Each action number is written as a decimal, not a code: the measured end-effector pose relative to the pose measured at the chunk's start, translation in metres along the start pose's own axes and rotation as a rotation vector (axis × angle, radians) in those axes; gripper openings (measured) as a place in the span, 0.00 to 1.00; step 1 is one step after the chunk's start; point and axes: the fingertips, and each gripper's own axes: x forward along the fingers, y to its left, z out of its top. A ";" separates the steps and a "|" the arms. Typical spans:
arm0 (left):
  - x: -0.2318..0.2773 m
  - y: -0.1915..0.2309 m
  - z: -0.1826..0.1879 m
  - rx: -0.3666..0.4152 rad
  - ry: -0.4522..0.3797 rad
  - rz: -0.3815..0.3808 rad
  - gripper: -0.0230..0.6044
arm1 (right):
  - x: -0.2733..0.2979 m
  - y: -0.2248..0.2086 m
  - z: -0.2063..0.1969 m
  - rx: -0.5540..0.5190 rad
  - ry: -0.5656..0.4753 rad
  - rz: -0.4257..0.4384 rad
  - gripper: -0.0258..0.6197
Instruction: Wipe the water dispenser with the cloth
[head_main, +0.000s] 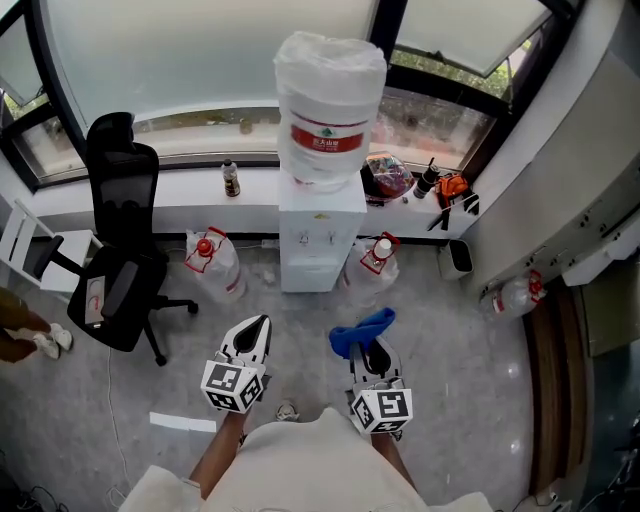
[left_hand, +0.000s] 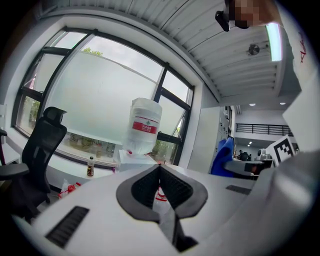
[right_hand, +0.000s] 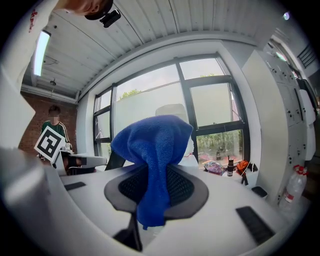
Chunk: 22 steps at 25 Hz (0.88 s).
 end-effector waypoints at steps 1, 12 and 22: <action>0.002 0.001 -0.001 0.000 0.004 0.003 0.05 | 0.002 -0.001 -0.001 0.003 0.002 0.003 0.20; 0.046 0.009 -0.005 -0.009 0.023 0.090 0.05 | 0.051 -0.044 -0.004 0.035 0.017 0.063 0.20; 0.128 0.002 0.008 0.016 0.000 0.174 0.05 | 0.125 -0.121 0.018 0.007 -0.008 0.145 0.20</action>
